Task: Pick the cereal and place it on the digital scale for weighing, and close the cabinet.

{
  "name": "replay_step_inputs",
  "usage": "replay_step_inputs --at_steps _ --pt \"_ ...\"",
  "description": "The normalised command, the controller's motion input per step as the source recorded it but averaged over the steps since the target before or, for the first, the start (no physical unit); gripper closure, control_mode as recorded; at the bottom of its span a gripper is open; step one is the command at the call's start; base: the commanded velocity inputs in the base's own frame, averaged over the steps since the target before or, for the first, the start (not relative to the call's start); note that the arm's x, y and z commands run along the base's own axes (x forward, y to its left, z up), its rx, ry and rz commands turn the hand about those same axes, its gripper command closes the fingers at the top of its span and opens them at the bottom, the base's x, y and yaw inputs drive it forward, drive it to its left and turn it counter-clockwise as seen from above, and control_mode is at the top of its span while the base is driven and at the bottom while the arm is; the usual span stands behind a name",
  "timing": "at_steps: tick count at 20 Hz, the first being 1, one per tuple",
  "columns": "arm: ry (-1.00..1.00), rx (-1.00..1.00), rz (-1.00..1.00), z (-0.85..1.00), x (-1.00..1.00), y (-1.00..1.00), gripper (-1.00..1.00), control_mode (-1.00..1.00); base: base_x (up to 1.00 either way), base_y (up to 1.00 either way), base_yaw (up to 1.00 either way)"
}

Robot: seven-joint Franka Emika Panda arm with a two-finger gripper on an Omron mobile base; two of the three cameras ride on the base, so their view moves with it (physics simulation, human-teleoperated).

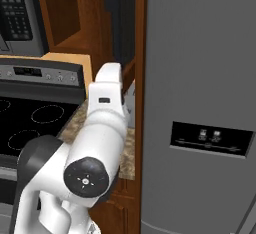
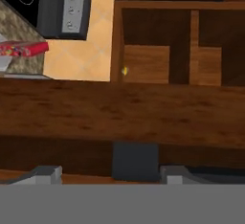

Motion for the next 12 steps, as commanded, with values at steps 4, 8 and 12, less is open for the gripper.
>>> replay_step_inputs --at_steps 4,8,12 --pt "-0.11 0.01 0.03 -0.01 0.59 0.87 -1.0 -1.0 0.0 0.0 0.0" --pt "-0.07 0.04 0.04 -0.08 0.7 0.95 -1.0 -1.0 0.0 0.0 0.0" --pt "-0.05 0.06 0.04 -0.21 0.85 0.73 -1.0 -1.0 0.0 0.0 0.0"
